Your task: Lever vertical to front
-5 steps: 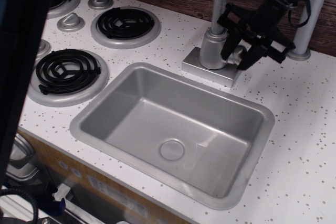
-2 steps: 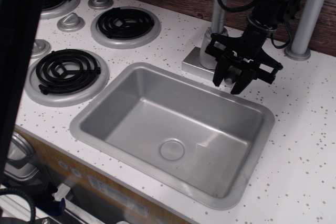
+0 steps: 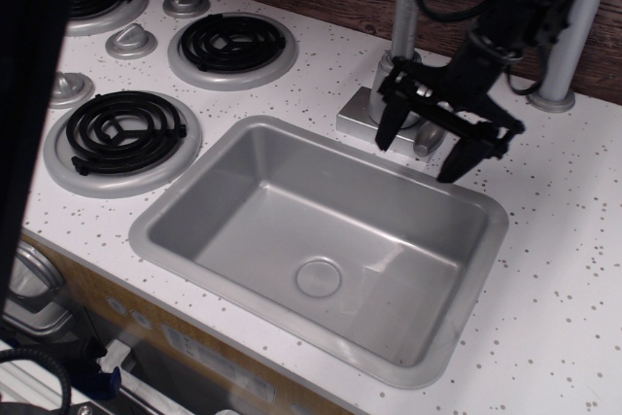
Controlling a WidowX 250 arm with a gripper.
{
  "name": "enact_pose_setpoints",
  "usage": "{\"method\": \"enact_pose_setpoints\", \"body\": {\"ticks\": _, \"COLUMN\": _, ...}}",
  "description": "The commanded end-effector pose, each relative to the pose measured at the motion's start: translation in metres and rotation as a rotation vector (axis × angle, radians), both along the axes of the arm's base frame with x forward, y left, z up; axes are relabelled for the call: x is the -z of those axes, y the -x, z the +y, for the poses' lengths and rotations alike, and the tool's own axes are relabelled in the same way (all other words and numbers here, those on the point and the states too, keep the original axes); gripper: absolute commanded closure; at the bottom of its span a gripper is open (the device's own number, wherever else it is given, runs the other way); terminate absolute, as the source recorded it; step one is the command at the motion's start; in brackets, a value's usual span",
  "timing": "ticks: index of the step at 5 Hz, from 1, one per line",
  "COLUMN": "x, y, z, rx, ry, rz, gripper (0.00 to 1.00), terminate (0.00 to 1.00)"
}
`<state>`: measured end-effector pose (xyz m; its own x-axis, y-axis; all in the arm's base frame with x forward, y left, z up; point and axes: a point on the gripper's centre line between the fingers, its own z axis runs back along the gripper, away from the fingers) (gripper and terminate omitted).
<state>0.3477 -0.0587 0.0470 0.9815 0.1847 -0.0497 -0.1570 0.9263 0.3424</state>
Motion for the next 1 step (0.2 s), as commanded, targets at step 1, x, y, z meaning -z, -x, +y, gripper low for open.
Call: {"method": "enact_pose_setpoints", "body": {"ticks": 1, "x": -0.0324, "y": 0.0015, "z": -0.0002, "rx": -0.005, "ry": 0.005, "rz": -0.100, "gripper": 0.00, "terminate": 1.00}}
